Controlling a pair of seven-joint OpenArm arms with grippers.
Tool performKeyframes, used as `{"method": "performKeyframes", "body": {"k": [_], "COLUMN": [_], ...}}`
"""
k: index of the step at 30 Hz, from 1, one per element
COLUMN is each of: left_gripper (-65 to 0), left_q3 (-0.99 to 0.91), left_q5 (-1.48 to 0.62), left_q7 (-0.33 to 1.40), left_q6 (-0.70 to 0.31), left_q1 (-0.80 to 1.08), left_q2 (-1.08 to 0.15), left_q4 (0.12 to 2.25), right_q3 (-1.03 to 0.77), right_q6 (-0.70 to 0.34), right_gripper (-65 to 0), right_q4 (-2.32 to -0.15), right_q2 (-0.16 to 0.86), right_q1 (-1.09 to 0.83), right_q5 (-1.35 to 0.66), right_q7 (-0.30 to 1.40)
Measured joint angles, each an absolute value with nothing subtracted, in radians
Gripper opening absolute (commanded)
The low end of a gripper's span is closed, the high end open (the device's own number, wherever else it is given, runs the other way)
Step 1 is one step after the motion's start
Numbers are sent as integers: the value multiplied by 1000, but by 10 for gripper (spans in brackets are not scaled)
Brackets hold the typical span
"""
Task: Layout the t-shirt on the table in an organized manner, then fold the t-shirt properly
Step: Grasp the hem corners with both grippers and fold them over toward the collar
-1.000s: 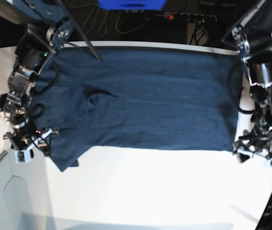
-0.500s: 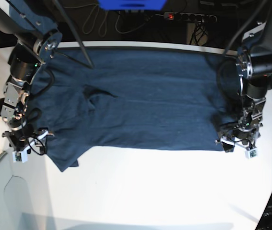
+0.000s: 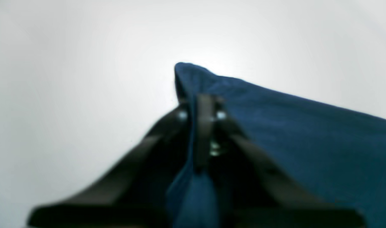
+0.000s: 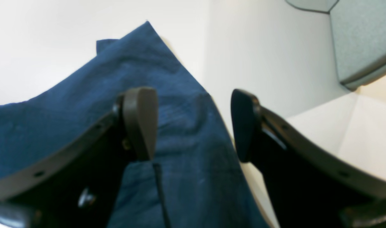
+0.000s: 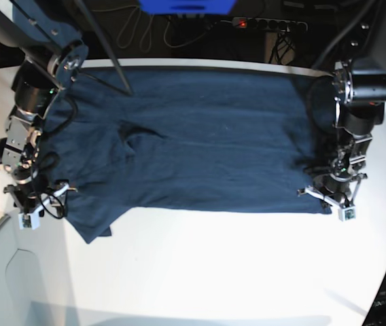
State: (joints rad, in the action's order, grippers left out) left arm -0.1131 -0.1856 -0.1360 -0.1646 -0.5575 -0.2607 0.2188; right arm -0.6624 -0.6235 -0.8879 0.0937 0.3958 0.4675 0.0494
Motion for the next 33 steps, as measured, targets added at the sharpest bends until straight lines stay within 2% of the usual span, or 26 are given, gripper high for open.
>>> {"method": "performKeyframes", "body": {"k": [3,9,11,13,14,29,31,33], "left_gripper": [-649,-650,-650,-650,-650,-650,-650,-650], "left_q3": [-113,-113,-113,-113,-113,-113,-113,-113], "left_q5": [-186,-186,-186,-186,-186,-186,-186,-186], "left_q7": [-131,-132,-132,-131,-128,-130,-129,-129], "left_q6": [-164,-166,-168,-168,-168,-168,-168,-168], "left_q1": [-558,-557,-557,-557,-557,-556,-556,-556], "left_q2": [-260,-260,-261,-263,-263,-263,-263,-263], "left_q4": [224,225,224,224,224,225,225,225], "right_q3": [-662,-665,-664,-664,-664,-661,-661,-660], "right_q6": [-623,-620,-569,-473,-466,-464,-464,-464], "right_gripper": [-281,-281,-281,-280,-280,-286,-324,-421], "right_q4": [-872,-695,-657,-631,-618,-455,-453,-453], "right_q2": [95,127,156,175,189,221,220,221], "right_q1": [409,477,472,469,467,484,484,484], "right_q5": [467,465,465,466,466,446,448,448], "right_q7": [50,46,44,49,51,-58,-60,-61]}}
